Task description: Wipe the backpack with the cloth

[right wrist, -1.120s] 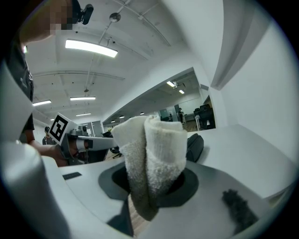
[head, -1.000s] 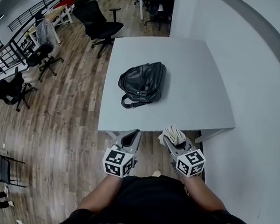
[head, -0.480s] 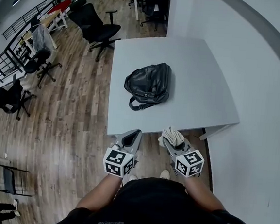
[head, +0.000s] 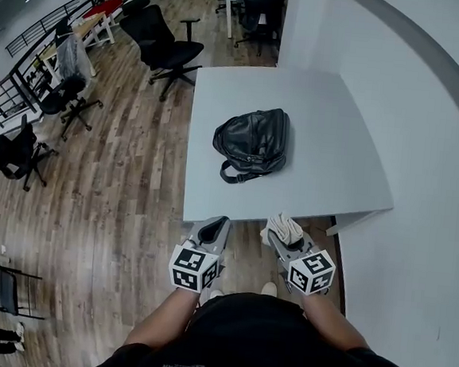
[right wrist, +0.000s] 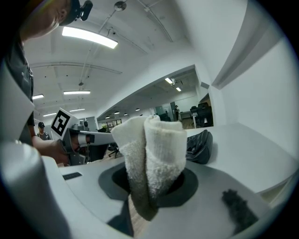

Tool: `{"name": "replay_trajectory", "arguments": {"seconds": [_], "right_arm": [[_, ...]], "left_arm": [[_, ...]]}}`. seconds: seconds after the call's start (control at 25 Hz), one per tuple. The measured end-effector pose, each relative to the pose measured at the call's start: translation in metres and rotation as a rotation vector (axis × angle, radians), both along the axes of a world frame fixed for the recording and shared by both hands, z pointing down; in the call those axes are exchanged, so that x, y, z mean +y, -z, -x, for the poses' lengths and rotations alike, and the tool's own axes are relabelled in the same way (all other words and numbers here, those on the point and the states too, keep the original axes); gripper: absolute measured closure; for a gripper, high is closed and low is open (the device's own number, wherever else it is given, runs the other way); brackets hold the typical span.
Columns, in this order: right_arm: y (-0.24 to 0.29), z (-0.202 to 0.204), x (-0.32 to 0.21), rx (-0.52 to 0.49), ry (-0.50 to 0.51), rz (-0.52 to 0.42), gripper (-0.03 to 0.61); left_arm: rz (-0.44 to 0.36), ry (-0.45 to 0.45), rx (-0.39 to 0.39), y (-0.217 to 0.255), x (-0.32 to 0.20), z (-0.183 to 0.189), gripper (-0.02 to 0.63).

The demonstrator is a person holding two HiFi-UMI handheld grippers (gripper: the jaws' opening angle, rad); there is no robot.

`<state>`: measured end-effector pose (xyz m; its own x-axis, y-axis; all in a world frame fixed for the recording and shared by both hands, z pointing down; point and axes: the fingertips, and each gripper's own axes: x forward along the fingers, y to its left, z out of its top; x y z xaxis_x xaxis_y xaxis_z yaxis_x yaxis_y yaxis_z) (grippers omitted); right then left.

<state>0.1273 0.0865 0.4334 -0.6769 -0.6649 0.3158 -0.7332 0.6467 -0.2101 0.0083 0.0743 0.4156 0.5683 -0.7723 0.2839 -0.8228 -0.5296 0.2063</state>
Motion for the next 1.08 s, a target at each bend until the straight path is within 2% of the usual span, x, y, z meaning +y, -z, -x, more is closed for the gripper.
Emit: {"name": "replay_trajectory", "arguments": {"seconds": [1.08], "right_arm": [[-0.006,-0.004,0.017,0.013,0.004,-0.006,0.469]], "left_arm": [[-0.021,-0.008,-0.018,-0.003,0.019,-0.010,0.607]]}}
